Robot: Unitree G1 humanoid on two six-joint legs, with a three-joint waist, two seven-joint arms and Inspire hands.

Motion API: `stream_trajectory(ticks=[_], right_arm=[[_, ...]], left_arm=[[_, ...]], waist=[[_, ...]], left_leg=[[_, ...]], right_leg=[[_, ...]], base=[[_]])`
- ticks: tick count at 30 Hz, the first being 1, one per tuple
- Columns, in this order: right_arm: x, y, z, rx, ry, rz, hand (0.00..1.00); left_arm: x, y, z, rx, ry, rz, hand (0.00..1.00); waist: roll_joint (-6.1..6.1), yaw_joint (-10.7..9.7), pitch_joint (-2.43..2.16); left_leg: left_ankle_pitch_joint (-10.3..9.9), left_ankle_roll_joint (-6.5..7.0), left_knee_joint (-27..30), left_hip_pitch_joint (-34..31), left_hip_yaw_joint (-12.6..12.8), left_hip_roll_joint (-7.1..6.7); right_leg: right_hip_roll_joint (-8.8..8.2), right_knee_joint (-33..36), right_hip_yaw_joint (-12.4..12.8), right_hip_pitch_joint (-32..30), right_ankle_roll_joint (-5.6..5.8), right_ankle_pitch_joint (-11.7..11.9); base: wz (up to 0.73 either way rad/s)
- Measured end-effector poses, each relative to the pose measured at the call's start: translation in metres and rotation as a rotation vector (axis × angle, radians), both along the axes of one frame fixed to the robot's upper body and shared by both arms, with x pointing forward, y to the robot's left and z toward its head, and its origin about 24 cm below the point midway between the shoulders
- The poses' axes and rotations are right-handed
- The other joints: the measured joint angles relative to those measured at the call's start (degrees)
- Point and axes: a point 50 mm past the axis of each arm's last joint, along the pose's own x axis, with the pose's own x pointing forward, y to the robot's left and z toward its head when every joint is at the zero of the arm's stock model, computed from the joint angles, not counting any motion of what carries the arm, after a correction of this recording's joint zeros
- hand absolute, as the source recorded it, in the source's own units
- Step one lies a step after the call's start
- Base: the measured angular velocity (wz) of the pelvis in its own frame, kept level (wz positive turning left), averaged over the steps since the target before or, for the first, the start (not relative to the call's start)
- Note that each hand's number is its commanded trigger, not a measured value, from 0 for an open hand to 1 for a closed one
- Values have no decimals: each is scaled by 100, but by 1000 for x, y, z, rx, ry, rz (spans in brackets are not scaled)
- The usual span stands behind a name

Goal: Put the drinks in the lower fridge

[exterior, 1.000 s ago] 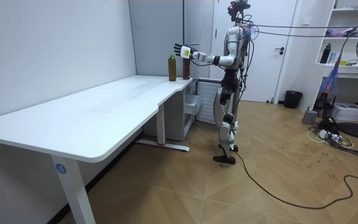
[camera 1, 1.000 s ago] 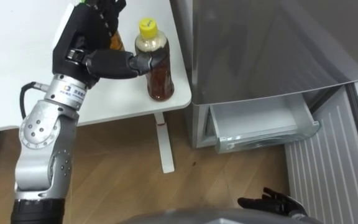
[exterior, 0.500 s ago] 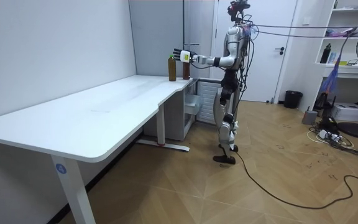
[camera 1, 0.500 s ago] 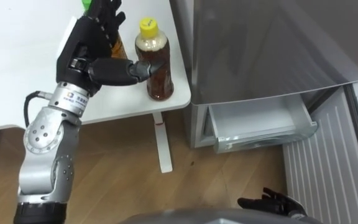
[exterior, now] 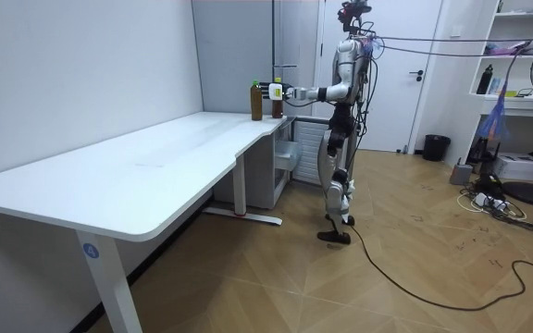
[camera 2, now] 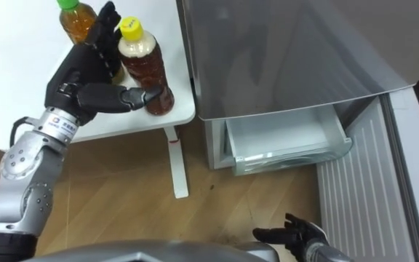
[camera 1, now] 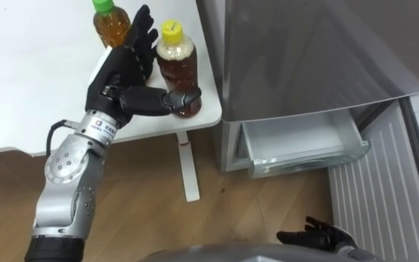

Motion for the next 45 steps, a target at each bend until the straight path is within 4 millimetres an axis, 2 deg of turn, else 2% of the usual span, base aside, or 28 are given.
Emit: stream_trajectory(ticks=[16, 22, 26, 45], right_arm=[[-1, -1, 0, -20, 1, -7, 0], [-1, -3, 1, -50, -9, -4, 0], [-1, -4, 1, -59, -10, -3, 0], [0, -4, 2, -60, -23, -2, 0]], left_arm=[[0, 1, -2, -60, 13, 9, 0], [0, 2, -5, -60, 30, 14, 0], [4, 3, -8, -59, 41, 20, 0], [4, 3, -15, -57, 75, 42, 0]], waist=[[14, -3, -3], [90, -11, 24], [125, -13, 22], [136, -63, 30]], left_leg=[[-1, 1, 1, -3, -4, -1], [-1, 1, -20, 79, 7, 0], [-1, 1, -37, 84, 9, 1], [-1, 2, -56, 64, 12, 1]], right_leg=[[-3, 0, -25, 25, 0, 0], [-4, -1, -17, 37, 0, 0], [-2, 4, -16, 42, 0, 0], [11, 4, 116, 40, 0, 0]], base=[[0], [0], [0], [-1]])
